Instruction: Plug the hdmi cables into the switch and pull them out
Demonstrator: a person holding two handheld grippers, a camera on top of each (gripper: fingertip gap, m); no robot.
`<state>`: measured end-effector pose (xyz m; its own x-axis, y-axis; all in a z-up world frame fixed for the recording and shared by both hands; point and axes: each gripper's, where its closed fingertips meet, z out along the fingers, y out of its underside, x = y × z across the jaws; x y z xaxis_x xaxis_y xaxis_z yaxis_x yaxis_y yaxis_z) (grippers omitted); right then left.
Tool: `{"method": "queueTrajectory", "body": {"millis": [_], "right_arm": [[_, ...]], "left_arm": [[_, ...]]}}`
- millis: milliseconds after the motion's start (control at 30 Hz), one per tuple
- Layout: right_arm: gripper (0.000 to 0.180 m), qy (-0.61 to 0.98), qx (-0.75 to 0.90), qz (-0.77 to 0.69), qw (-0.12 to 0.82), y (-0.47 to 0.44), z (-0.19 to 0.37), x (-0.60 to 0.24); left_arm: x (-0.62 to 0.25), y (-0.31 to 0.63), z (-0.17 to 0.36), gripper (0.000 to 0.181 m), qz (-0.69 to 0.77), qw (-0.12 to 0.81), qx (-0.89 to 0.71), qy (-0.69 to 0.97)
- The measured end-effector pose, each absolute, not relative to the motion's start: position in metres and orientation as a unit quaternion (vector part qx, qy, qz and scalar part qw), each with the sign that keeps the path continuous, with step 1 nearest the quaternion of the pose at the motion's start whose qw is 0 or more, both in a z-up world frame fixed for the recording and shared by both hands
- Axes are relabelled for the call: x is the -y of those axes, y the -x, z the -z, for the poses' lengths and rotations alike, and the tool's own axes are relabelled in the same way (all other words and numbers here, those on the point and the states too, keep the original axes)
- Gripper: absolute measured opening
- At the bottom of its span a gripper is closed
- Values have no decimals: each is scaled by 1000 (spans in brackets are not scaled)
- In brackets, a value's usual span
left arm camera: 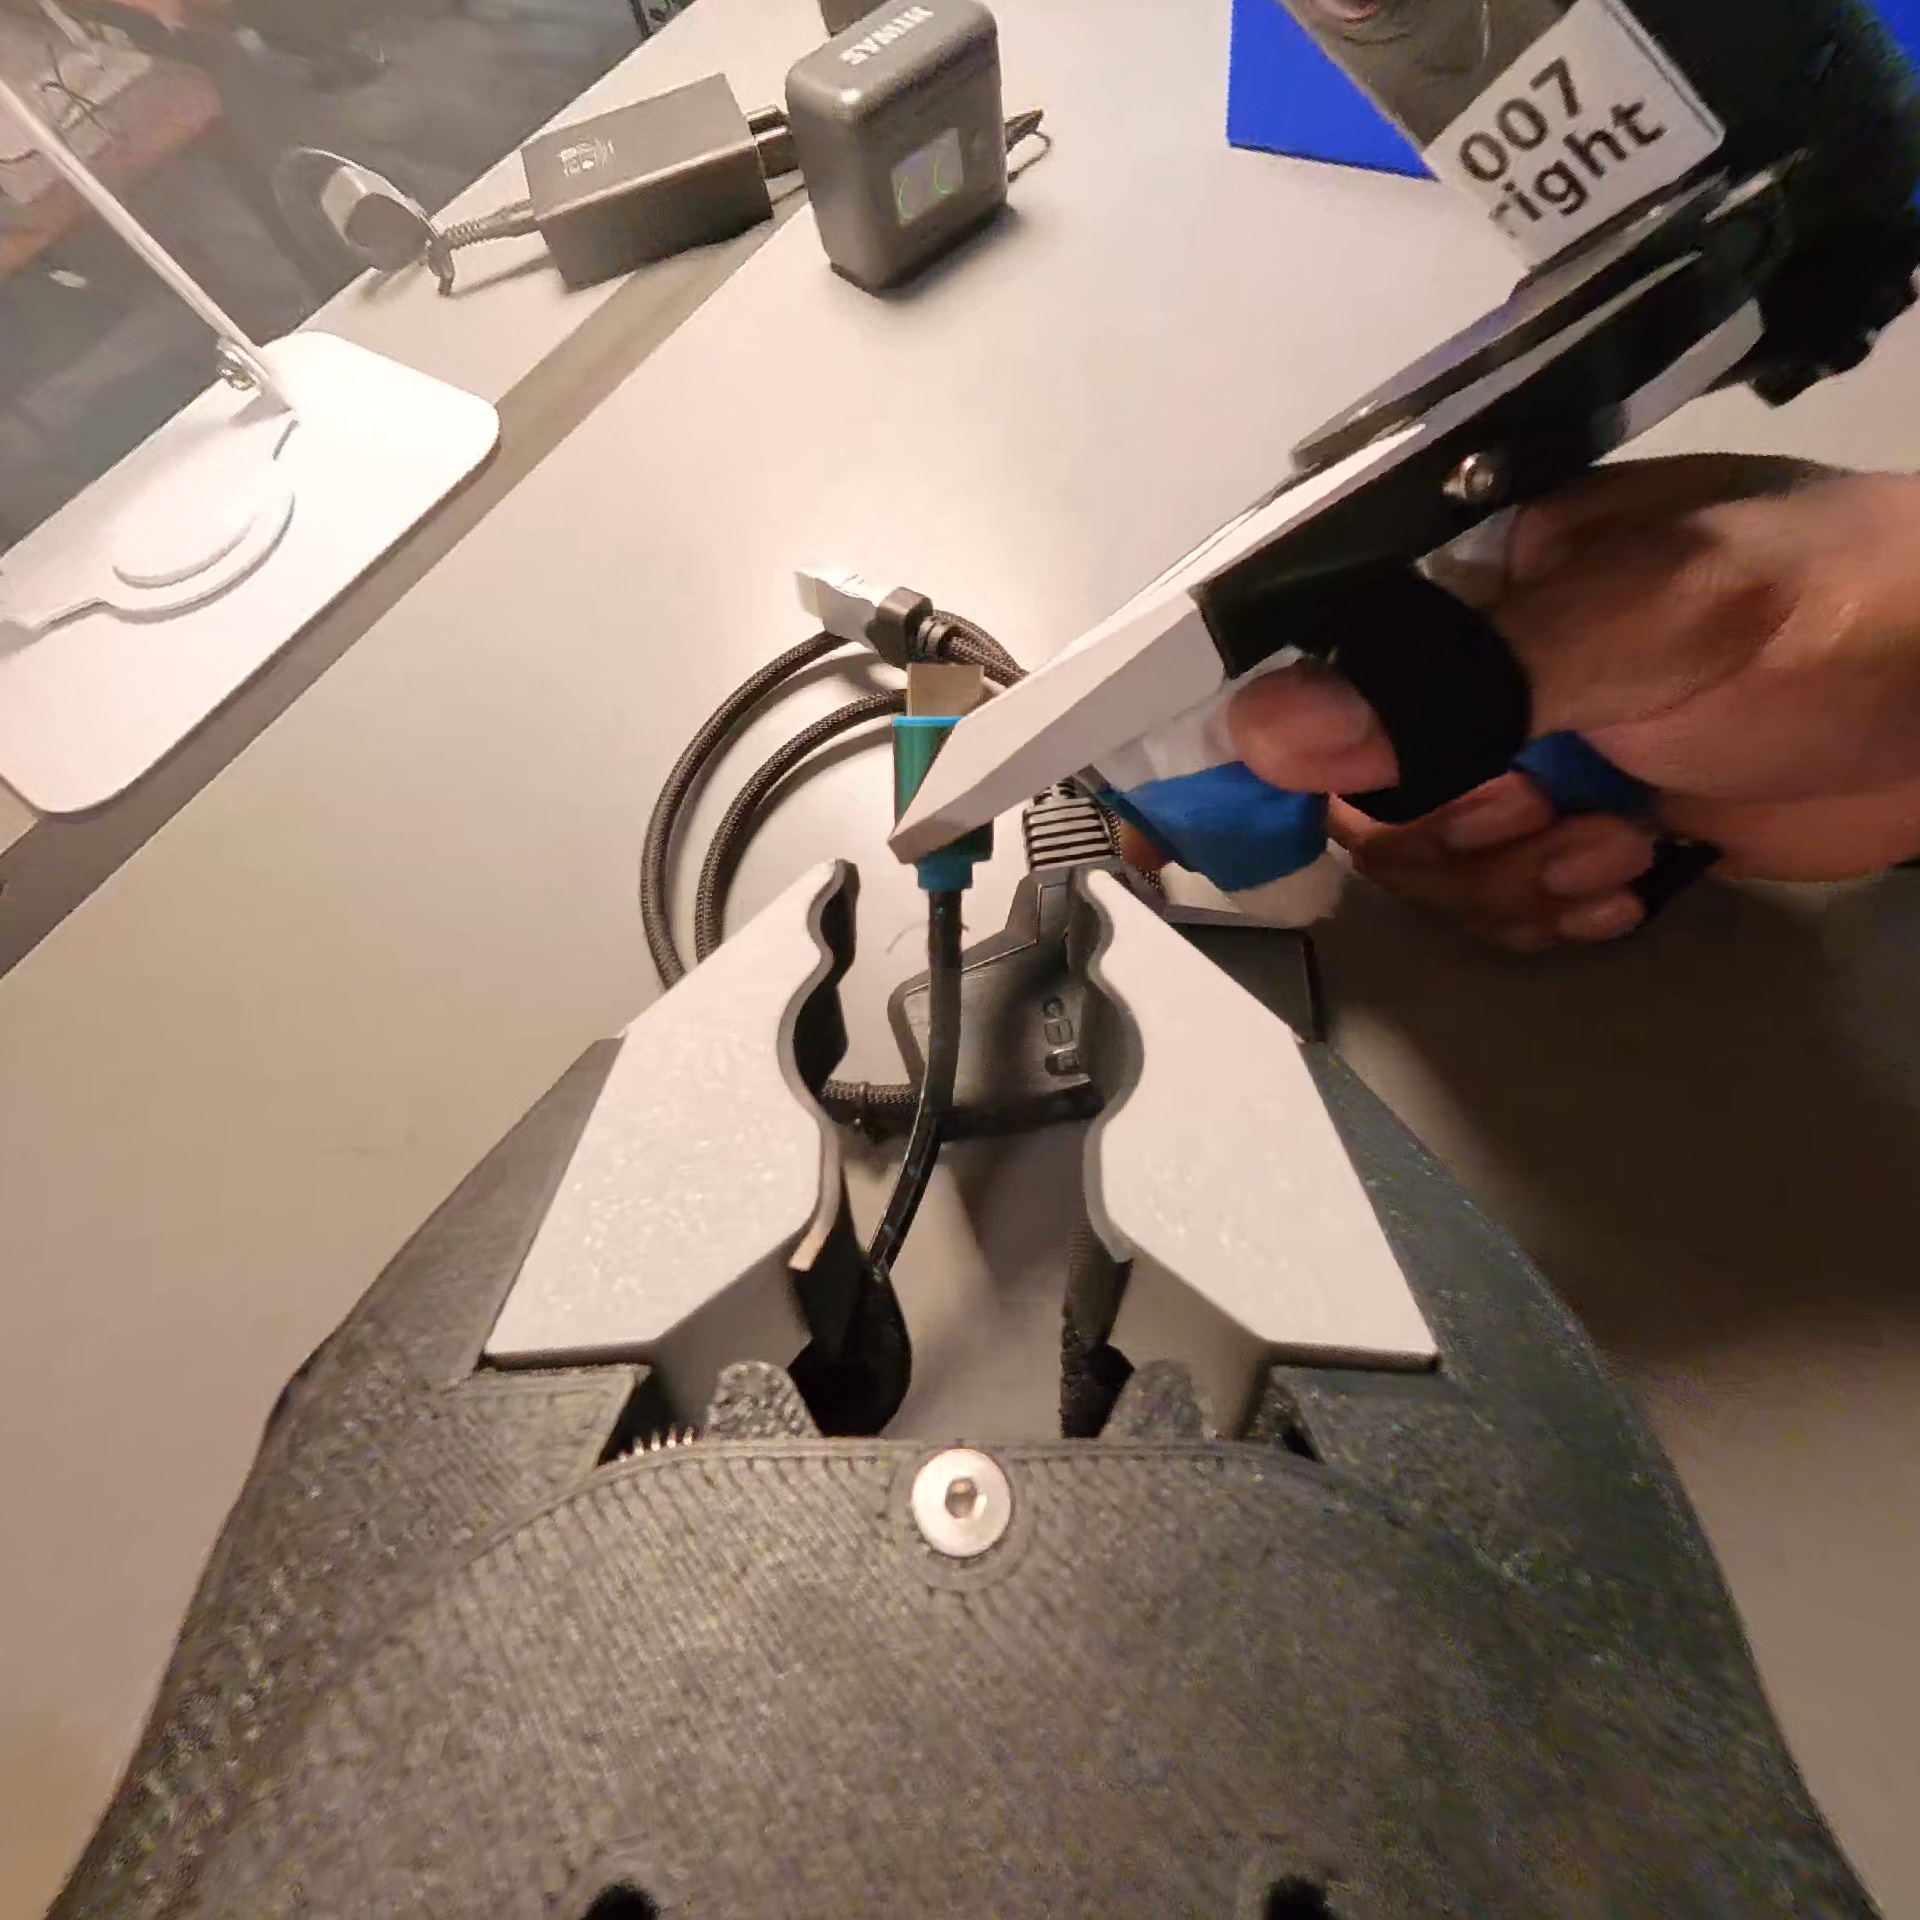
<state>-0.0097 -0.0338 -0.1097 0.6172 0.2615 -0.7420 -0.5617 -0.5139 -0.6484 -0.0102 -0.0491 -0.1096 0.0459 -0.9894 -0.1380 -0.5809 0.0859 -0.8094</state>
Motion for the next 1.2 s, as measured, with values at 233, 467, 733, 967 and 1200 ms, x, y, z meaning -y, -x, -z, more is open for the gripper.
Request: {"method": "queueTrajectory", "body": {"millis": [233,467,733,967,1200], "right_arm": [[14,763,-79,-448,460,18,113,36],[32,813,24,-353,462,7,123,41],[99,790,324,-225,469,5,133,72],[113,785,430,-211,394,15,159,90],[98,795,450,-147,379,14,172,78]], "left_arm": [[45,9,130,16,285,367,-629,623],[31,33,127,11,254,370,-646,617],[51,81,138,11,261,225,-698,628],[65,89,169,11,202,172,-736,623],[57,80,169,11,182,210,-731,623]]}}
